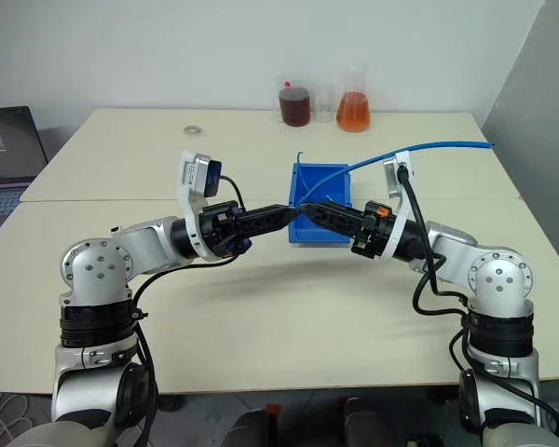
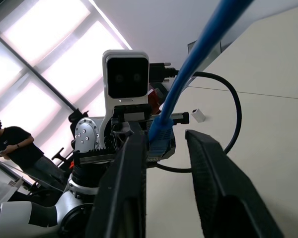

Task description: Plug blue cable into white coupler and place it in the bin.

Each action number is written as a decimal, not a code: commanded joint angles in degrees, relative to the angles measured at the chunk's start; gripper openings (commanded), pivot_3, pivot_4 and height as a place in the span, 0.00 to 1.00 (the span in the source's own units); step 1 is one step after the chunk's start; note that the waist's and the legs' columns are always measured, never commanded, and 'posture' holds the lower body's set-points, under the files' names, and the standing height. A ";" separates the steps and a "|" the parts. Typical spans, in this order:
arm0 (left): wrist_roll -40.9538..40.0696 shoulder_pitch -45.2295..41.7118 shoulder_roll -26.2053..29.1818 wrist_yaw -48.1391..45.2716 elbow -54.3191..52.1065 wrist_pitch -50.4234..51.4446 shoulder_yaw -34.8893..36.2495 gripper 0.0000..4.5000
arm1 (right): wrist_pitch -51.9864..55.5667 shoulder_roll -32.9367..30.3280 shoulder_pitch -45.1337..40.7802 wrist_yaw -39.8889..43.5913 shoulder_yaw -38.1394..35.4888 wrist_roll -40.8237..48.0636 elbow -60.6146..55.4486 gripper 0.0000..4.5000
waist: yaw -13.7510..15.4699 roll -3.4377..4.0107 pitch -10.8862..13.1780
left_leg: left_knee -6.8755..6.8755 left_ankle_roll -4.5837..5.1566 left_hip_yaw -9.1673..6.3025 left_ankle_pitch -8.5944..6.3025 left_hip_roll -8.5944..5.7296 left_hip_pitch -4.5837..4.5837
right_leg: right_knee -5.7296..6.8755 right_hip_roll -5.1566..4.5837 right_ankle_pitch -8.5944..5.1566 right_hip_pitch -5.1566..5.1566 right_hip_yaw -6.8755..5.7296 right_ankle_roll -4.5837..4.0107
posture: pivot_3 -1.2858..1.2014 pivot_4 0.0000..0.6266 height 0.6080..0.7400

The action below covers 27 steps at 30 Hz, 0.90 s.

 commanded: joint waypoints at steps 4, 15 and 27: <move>-2.18 -0.21 0.43 -0.57 -2.51 -0.09 0.02 0.05 | -0.64 1.25 -1.67 0.41 0.32 1.18 -0.26 0.03 | -0.01 0.00 0.00 | 0.00 0.00 0.00 0.00 0.00 0.00 | 0.00 0.00 0.00 0.00 0.00 0.00 | 0.52 0.24 1.00; -1.80 0.02 0.79 -0.78 -2.42 -0.54 -0.04 0.05 | 1.08 0.86 -2.64 0.82 0.09 3.56 0.53 0.18 | 0.00 0.00 0.00 | -0.01 0.00 0.00 0.00 0.00 -0.01 | -0.02 0.00 0.00 -0.01 0.00 0.00 | 0.52 0.24 1.00; -1.69 0.35 1.22 -0.74 -2.55 -0.67 0.15 0.05 | 0.87 2.00 -4.18 0.28 0.73 3.19 1.57 0.30 | 0.00 0.00 0.00 | -0.01 0.00 0.00 0.00 0.00 -0.02 | -0.04 0.00 0.00 -0.01 0.00 0.00 | 0.52 0.24 1.00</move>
